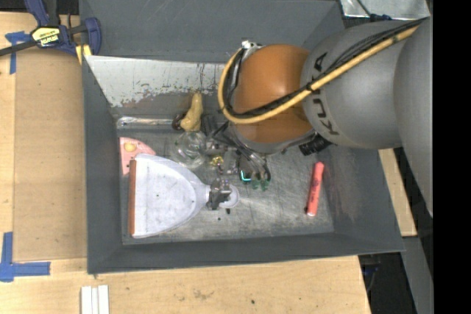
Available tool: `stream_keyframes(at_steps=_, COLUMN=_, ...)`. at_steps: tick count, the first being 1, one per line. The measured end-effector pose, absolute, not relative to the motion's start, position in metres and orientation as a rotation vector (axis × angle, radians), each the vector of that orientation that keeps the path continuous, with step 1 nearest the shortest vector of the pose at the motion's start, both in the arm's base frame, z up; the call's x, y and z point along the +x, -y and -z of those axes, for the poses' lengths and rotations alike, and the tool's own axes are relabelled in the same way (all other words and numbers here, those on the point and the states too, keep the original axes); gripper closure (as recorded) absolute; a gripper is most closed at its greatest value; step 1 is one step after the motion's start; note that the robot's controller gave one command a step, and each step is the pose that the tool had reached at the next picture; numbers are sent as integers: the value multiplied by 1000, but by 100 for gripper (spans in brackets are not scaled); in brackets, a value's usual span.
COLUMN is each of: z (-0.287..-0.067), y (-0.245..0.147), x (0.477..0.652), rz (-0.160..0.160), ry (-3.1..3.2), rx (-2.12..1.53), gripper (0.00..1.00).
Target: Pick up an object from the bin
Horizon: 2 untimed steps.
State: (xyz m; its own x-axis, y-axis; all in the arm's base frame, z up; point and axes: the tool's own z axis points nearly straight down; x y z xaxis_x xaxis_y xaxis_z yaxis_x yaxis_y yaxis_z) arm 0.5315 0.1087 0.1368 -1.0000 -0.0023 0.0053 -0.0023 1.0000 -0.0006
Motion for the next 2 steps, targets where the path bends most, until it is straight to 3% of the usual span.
stream_keyframes(at_steps=1, z=-141, y=-109, x=534, rz=1, ry=3144, rx=0, gripper=0)
stream_keyframes(at_steps=2, z=-101, y=-90, x=525, rz=3, ry=3146, rx=189, gripper=0)
